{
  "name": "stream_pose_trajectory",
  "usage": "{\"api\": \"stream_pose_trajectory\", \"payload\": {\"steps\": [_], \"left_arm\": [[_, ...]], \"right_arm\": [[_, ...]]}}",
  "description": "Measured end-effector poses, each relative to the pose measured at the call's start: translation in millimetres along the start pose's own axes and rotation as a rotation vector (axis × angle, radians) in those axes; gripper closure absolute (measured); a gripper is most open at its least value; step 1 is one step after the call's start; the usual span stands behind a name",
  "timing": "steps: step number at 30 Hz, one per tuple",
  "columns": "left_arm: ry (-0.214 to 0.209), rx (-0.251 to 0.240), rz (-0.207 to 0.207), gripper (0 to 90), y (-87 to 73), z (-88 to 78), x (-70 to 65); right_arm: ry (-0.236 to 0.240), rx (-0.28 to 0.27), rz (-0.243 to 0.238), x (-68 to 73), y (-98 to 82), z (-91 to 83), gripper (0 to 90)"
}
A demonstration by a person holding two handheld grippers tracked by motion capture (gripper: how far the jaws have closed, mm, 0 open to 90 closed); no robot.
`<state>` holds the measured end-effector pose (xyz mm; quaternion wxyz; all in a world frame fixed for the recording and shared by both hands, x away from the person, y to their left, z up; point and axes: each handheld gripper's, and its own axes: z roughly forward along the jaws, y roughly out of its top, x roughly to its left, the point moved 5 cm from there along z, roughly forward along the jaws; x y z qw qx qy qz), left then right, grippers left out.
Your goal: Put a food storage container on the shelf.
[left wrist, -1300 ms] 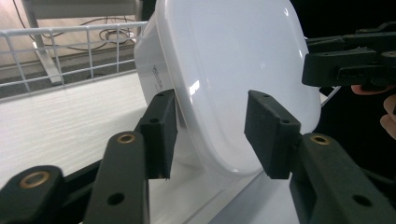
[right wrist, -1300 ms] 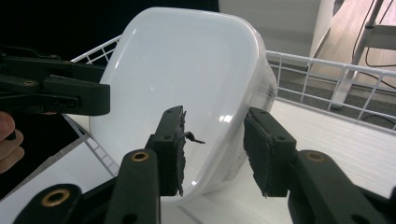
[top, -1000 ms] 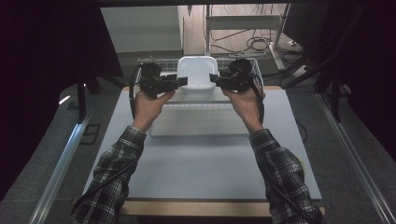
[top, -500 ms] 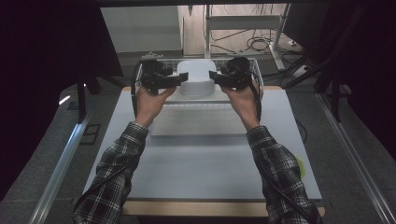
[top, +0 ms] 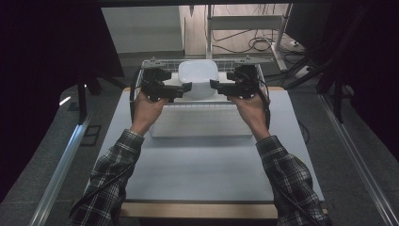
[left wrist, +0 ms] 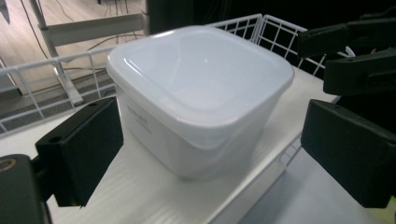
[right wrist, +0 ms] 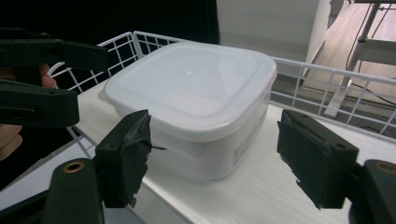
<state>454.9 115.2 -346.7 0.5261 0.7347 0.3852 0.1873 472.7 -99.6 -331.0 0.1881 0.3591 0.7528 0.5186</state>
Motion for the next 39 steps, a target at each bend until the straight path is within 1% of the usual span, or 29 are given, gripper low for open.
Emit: {"api": "stream_pose_trajectory", "payload": {"steps": [2,3,4,5,8,10,14,17,20,22,23,24,26,30,31,33,35,37,39], "left_arm": [[-0.005,-0.004,-0.002,4.7,-1.4,-1.0,-0.8],[-0.018,-0.010,-0.005,4.4,-3.9,-3.0,-1.7],[-0.018,-0.010,-0.005,4.4,-3.9,-3.0,-1.7],[-0.024,-0.017,0.000,4.4,-6.2,-5.3,-2.3],[-0.018,-0.030,0.016,4.6,-8.3,-7.6,-3.4],[-0.018,-0.037,0.031,4.8,-10.5,-10.0,-5.3],[-0.031,-0.058,0.053,5.2,-14.1,-16.1,-11.2],[-0.052,-0.057,0.056,6.2,-17.5,-20.7,-17.2],[-0.062,-0.042,0.074,6.7,-22.1,-24.0,-23.2],[-0.071,-0.038,0.089,7.1,-25.4,-25.9,-27.1],[-0.086,-0.040,0.095,7.2,-28.7,-27.7,-30.9],[-0.086,-0.040,0.095,7.3,-28.7,-27.7,-30.9],[-0.104,-0.040,0.109,7.4,-34.1,-29.7,-35.5],[-0.106,-0.031,0.120,7.3,-39.8,-31.3,-39.4],[-0.108,-0.028,0.122,7.2,-41.7,-32.0,-40.7],[-0.111,-0.021,0.126,7.1,-45.6,-33.2,-43.0],[-0.114,-0.016,0.124,7.0,-49.8,-34.6,-45.1],[-0.116,-0.010,0.121,7.1,-56.7,-37.1,-47.4],[-0.120,-0.008,0.119,7.0,-58.9,-37.7,-48.3]], "right_arm": [[0.007,0.002,-0.003,1.0,-2.8,-1.5,22.9],[0.012,0.001,-0.004,1.5,-4.1,-2.3,22.2],[0.012,0.001,-0.004,1.5,-4.1,-2.3,22.2],[0.020,0.000,-0.005,2.3,-6.3,-3.8,20.5],[0.029,0.003,-0.003,4.1,-8.6,-5.4,19.3],[0.037,0.006,-0.011,6.1,-10.8,-7.1,18.1],[0.050,0.006,-0.030,10.9,-14.7,-11.3,16.5],[0.070,0.011,-0.040,17.3,-18.8,-15.3,15.0],[0.077,0.017,-0.050,20.5,-21.4,-17.1,14.1],[0.083,0.023,-0.070,24.6,-25.9,-19.7,12.8],[0.086,0.025,-0.075,25.9,-27.6,-20.2,12.5],[0.087,0.031,-0.078,27.0,-29.5,-21.0,12.0],[0.091,0.036,-0.090,28.8,-33.4,-22.5,10.5],[0.094,0.043,-0.104,31.0,-39.3,-25.7,9.8],[0.094,0.044,-0.115,31.9,-43.6,-28.6,8.4],[0.095,0.045,-0.116,32.5,-45.8,-30.1,8.2],[0.100,0.044,-0.117,33.1,-50.8,-33.2,5.9],[0.103,0.054,-0.121,32.0,-59.8,-37.6,5.7],[0.100,0.056,-0.124,31.2,-62.9,-38.7,5.4]]}}
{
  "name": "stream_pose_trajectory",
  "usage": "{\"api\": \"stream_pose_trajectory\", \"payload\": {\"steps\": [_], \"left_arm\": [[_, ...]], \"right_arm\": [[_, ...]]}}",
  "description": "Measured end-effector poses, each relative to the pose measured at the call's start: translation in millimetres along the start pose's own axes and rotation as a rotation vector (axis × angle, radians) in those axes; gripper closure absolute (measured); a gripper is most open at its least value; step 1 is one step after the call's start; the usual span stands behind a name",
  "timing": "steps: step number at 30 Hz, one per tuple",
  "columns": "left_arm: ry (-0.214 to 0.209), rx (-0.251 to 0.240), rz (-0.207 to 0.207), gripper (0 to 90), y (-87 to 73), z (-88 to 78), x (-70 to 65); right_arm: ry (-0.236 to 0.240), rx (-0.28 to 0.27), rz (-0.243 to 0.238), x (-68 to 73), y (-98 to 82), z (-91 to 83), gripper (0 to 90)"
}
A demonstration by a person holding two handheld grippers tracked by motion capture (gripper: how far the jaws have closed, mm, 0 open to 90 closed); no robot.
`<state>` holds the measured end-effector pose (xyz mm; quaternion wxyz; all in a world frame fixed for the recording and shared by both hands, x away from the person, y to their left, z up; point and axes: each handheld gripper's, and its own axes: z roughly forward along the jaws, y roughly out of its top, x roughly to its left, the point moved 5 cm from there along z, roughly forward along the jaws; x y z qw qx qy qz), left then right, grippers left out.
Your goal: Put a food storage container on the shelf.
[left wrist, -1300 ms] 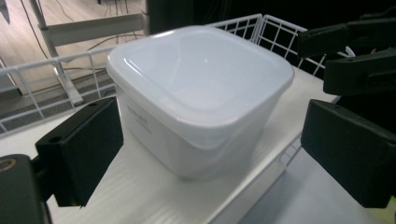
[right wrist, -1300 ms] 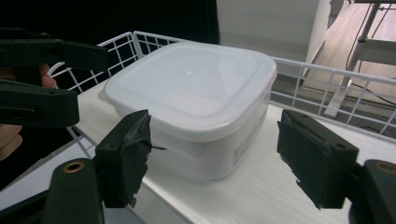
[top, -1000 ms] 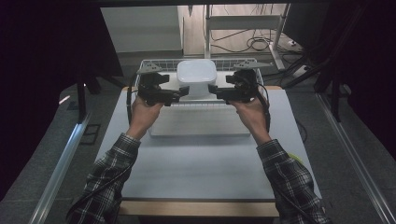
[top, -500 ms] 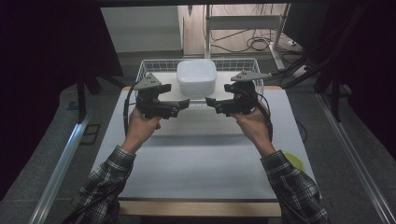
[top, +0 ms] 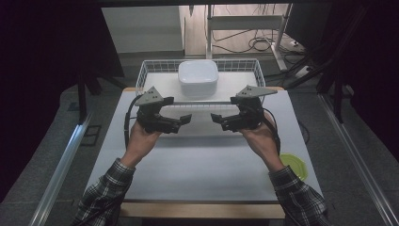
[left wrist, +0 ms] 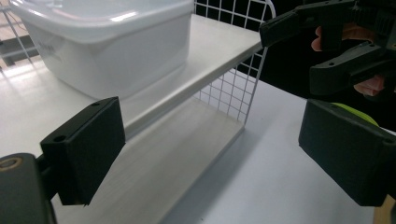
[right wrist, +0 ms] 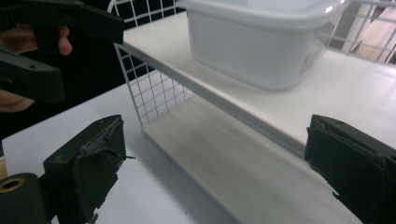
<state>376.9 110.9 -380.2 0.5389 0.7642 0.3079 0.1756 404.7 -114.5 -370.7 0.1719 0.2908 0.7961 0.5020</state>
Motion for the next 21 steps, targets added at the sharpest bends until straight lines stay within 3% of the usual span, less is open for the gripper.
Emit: {"api": "stream_pose_trajectory", "payload": {"steps": [5,11,21], "left_arm": [[-0.004,0.025,0.011,6.8,-11.0,-3.2,-6.2],[-0.008,0.035,0.013,6.6,-27.1,-7.5,-12.7],[-0.005,0.041,-0.023,6.5,-58.9,-11.2,-18.3]], "right_arm": [[0.000,0.005,-0.001,-0.7,-15.1,-6.6,4.2],[0.013,0.013,0.033,1.3,-32.8,-13.4,2.7],[-0.038,0.032,0.032,2.2,-64.9,-25.6,1.3]]}}
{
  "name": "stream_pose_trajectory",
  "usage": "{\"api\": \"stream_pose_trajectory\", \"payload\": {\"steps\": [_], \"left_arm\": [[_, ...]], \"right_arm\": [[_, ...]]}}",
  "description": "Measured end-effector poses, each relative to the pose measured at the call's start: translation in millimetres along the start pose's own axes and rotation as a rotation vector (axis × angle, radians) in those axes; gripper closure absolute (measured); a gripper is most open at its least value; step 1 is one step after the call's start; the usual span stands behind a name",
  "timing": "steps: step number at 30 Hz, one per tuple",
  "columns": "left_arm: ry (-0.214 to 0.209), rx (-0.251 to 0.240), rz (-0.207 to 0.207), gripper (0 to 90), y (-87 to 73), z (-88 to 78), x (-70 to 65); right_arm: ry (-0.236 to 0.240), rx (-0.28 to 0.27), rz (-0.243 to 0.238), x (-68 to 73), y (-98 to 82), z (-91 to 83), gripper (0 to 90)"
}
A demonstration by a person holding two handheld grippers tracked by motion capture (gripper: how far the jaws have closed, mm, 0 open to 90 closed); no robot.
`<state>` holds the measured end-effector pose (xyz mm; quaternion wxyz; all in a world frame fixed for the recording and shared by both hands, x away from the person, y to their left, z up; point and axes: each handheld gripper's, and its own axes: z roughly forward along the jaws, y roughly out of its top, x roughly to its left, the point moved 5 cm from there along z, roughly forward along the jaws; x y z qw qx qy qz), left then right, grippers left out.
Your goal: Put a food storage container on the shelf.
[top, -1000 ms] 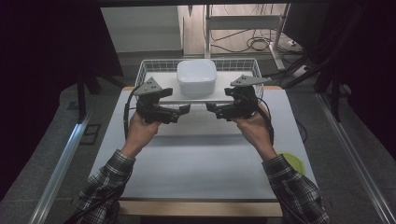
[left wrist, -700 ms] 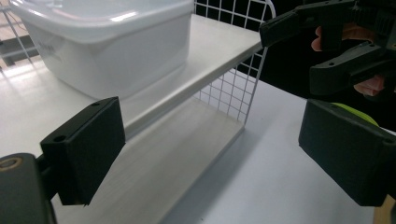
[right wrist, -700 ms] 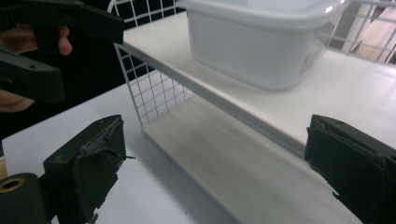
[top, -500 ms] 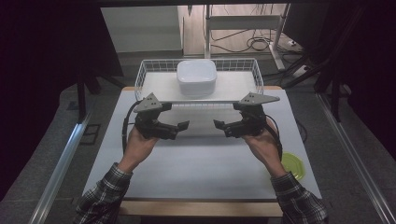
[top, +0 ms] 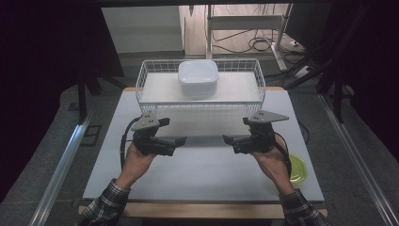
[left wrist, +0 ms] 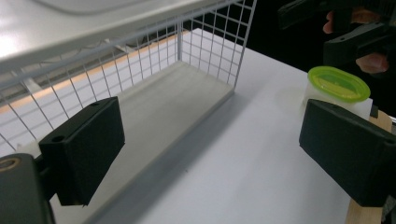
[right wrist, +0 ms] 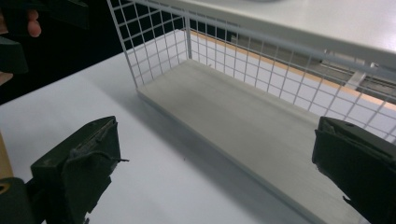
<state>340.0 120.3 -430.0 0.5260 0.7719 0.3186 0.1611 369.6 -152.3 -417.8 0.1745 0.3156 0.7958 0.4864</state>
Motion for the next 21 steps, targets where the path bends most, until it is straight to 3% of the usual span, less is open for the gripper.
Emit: {"api": "stream_pose_trajectory", "payload": {"steps": [8,21], "left_arm": [[0.011,0.037,0.004,6.1,-23.1,3.3,-6.2],[0.018,0.058,-0.016,5.8,-65.9,0.8,-18.5]], "right_arm": [[-0.056,0.016,-0.007,0.0,-27.8,-12.1,1.1],[-0.060,0.047,0.044,7.6,-60.6,-21.0,1.0]]}}
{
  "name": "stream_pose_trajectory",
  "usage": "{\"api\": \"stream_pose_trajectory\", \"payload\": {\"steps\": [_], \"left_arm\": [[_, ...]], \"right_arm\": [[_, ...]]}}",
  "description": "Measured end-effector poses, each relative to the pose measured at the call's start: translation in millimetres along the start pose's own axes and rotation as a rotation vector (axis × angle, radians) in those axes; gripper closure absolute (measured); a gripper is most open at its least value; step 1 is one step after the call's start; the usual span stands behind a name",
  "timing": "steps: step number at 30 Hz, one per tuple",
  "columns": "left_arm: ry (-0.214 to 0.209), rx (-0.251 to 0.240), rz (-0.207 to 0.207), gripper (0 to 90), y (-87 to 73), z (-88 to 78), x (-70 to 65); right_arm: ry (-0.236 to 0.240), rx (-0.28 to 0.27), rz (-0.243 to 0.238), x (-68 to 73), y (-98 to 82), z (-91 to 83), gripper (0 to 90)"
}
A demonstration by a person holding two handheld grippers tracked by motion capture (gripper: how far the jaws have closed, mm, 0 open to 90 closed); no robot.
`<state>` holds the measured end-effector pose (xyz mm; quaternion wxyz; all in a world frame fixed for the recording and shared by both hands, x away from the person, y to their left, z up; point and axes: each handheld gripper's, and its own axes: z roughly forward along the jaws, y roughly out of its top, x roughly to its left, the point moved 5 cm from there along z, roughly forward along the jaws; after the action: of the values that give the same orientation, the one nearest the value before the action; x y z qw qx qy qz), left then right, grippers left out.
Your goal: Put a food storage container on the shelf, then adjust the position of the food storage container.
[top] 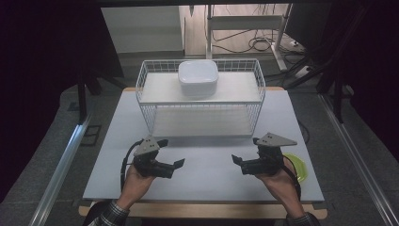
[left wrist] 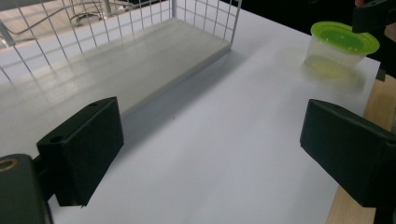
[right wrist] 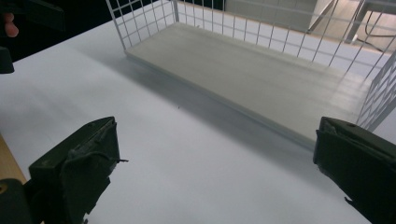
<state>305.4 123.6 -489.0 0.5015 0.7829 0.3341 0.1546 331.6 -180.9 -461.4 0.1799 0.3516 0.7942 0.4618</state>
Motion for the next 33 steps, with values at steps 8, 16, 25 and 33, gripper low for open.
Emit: {"api": "stream_pose_trajectory", "payload": {"steps": [8,16,25,33], "left_arm": [[0.023,0.022,-0.007,4.1,-21.0,1.2,-3.3],[0.043,0.053,0.047,3.1,-36.3,1.3,-8.3],[0.057,0.066,0.057,3.1,-41.5,1.5,-8.4],[0.060,0.059,0.041,3.4,-42.6,0.7,-4.9]], "right_arm": [[-0.006,0.028,-0.002,3.1,-15.4,-2.0,1.1],[-0.034,0.090,0.007,0.4,-37.7,-3.5,2.5],[-0.058,0.134,0.042,-6.1,-47.5,-9.7,8.3],[-0.144,0.122,0.125,-30.4,-61.9,-44.8,49.6]]}}
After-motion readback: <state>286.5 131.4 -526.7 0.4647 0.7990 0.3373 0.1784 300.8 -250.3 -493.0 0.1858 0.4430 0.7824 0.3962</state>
